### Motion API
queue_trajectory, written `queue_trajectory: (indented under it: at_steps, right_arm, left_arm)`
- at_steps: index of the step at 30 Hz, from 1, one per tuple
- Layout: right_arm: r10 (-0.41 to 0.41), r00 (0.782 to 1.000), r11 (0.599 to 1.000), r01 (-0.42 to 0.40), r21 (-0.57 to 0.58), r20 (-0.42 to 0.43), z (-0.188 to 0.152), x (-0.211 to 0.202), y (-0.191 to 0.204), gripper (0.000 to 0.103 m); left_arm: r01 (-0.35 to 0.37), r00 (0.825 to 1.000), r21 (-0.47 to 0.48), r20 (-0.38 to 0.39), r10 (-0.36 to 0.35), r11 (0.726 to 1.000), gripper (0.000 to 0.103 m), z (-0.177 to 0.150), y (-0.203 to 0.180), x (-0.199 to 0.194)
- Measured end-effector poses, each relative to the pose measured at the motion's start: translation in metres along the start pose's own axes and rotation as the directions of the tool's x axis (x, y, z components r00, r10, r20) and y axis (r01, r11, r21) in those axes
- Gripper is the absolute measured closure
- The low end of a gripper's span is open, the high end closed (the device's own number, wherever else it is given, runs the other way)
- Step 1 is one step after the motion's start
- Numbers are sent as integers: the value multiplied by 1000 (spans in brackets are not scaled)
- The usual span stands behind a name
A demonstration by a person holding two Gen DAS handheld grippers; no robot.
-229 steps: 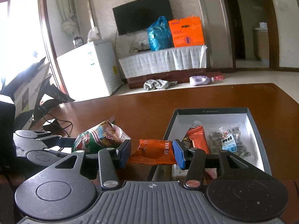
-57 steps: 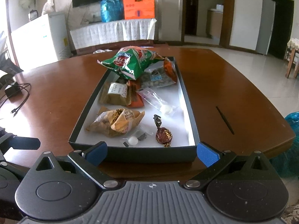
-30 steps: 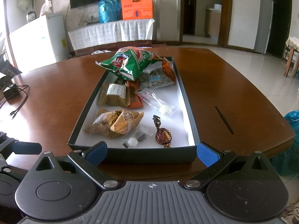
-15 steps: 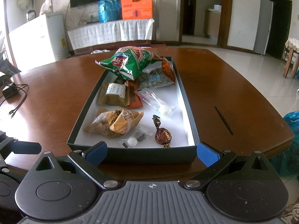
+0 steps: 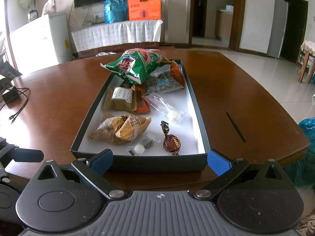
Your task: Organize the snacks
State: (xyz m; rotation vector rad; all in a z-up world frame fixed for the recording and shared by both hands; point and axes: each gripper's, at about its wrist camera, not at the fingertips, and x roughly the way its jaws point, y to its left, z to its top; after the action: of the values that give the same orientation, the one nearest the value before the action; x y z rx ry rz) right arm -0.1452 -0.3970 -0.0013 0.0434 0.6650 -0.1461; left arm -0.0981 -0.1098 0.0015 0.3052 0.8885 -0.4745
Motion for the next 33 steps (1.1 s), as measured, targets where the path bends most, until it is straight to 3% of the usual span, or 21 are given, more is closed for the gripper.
queue_trajectory:
  at_steps: [33]
  right_arm:
    - [-1, 1000, 1000, 1, -1, 0, 0, 0, 1, 0]
  left_arm:
    - [2, 1000, 9, -4, -2, 1000, 2, 0, -2, 2]
